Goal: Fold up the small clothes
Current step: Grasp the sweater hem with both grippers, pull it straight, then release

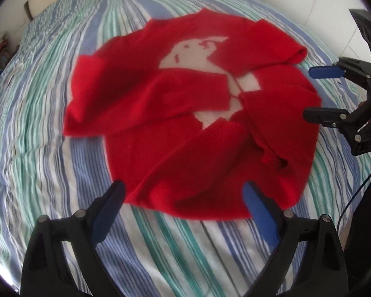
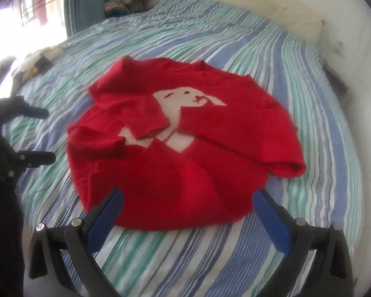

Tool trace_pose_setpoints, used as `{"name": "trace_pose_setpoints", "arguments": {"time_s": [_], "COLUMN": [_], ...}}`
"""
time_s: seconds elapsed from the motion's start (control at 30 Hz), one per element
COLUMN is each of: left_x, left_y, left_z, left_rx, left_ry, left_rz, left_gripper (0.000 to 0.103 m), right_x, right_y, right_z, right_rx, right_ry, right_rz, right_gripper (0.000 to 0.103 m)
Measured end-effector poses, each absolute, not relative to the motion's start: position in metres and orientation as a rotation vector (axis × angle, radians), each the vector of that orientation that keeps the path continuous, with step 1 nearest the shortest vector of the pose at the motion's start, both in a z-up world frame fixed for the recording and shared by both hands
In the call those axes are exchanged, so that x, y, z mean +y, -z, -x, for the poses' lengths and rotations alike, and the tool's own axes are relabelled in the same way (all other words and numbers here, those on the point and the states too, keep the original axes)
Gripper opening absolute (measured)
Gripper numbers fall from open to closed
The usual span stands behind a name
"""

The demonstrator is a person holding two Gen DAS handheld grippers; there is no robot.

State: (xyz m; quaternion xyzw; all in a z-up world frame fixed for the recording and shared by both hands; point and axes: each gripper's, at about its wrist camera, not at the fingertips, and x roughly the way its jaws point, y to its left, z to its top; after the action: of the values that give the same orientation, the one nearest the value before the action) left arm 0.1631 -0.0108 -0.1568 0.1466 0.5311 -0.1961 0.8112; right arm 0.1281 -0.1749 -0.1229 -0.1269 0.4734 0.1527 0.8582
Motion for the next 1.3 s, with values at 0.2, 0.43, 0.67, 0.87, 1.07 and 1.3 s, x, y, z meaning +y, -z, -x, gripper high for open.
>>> {"name": "trace_pose_setpoints", "arguments": {"time_s": [0.2, 0.43, 0.67, 0.87, 1.07, 1.3], "left_x": [-0.024, 0.044, 0.106, 0.114, 0.063, 0.099], "left_y": [0.169, 0.119, 0.133, 0.151, 0.186, 0.17], "left_z": [-0.175, -0.061, -0.019, -0.047, -0.066, -0.05], "left_rx": [1.15, 0.981, 1.164, 1.232, 1.305, 1.287], "left_ry": [0.531, 0.726, 0.567, 0.484, 0.467, 0.36], "left_rz": [-0.254, -0.363, -0.283, 0.113, 0.06, 0.08], "left_gripper": [0.011, 0.015, 0.07, 0.078, 0.005, 0.002], "right_x": [-0.145, -0.188, -0.261, -0.299, -0.274, -0.285], "right_y": [0.191, 0.129, 0.149, 0.165, 0.219, 0.189], "right_z": [-0.196, -0.1, 0.01, 0.03, 0.006, 0.015], "right_rx": [1.214, 1.065, 1.199, 1.198, 1.184, 1.201], "right_ry": [-0.485, -0.631, -0.463, -0.344, -0.371, -0.208], "right_rz": [0.247, 0.184, 0.168, -0.287, -0.581, -0.41], "right_gripper": [0.045, 0.007, 0.016, 0.061, 0.057, 0.003]}}
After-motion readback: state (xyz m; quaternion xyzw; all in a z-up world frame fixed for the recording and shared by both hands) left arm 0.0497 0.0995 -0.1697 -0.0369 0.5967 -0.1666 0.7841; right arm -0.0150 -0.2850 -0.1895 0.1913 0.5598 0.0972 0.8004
